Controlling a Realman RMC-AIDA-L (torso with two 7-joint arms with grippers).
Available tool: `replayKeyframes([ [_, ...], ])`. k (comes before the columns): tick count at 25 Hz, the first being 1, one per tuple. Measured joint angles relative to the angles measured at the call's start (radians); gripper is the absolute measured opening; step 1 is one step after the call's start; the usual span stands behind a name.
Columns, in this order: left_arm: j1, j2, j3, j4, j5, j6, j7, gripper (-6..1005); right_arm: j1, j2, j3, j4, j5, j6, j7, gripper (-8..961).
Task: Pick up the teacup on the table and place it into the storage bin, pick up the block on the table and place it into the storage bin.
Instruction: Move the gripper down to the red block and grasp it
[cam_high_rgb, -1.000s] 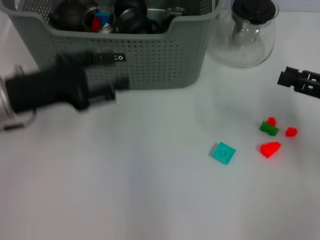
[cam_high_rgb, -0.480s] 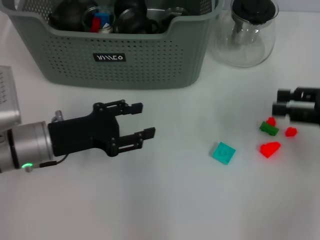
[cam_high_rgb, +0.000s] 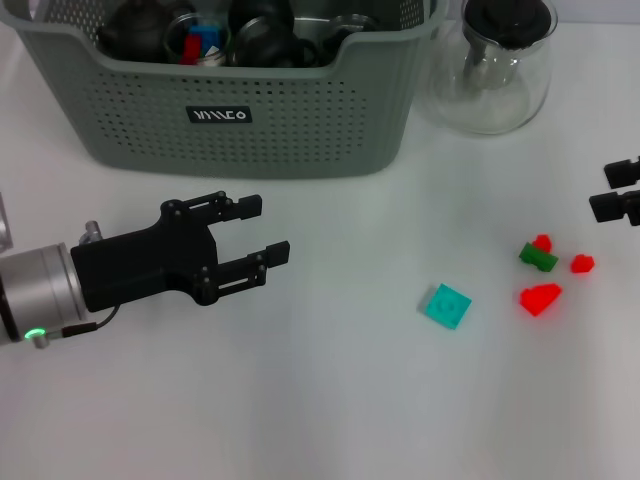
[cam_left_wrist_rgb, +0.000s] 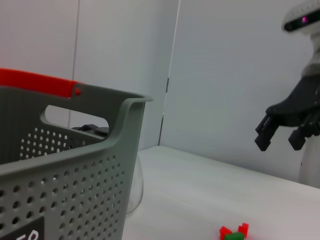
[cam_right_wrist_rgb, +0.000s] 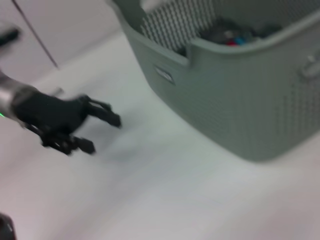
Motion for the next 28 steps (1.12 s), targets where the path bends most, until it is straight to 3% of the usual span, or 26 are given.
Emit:
replayKeyframes([
  [6,-0.001,0.000,-0.021,-0.001,-0.004,0.010,-0.001,661,0.102,0.041,-0.168,-0.102,-0.207,-0.010,0.087,615],
  [12,-0.001,-0.002,-0.051,-0.010,-0.010,0.015,0.000,661,0.125,0.098,-0.358,-0.086,-0.317,0.129,0.110,613],
  [19,-0.005,-0.003,-0.060,-0.033,-0.013,0.002,0.004,661,0.117,0.097,-0.567,0.007,-0.361,0.288,0.274,606],
  [28,-0.008,-0.004,-0.062,-0.037,-0.014,-0.010,0.005,661,0.102,0.097,-0.605,0.025,-0.395,0.306,0.308,566],
])
